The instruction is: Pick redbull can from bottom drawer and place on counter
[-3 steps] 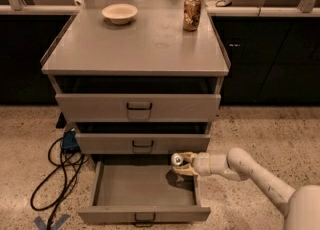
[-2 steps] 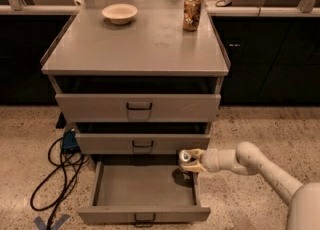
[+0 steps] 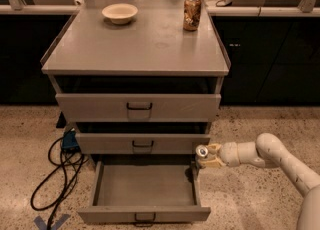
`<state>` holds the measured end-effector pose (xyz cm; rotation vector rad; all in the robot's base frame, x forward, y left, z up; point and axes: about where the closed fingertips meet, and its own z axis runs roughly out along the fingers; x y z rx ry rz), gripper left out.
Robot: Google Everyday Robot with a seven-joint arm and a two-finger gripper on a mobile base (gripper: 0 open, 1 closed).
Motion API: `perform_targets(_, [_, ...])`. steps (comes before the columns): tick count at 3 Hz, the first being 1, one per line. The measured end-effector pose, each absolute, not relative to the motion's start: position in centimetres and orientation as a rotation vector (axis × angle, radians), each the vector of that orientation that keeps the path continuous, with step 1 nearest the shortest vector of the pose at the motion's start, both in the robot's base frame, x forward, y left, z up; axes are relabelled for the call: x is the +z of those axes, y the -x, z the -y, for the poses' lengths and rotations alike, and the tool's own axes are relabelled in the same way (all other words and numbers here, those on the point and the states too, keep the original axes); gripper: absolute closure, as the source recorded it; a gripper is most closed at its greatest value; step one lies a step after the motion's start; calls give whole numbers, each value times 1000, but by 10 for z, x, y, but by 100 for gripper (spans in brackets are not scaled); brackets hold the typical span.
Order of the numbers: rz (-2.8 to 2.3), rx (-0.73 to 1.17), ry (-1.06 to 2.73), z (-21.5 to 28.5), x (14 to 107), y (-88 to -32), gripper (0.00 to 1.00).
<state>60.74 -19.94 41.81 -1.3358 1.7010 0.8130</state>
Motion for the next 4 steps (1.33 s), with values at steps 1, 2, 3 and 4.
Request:
perform_targets(1, [-1750, 706, 1318, 225, 432, -618, 100])
perform_targets(2, [-1790, 482, 1247, 278, 477, -638, 100])
perform_targets(3, [-1747, 300, 1226, 309, 545, -667, 100])
perform_targets(4, [-1652, 195, 1252, 312, 620, -699, 100])
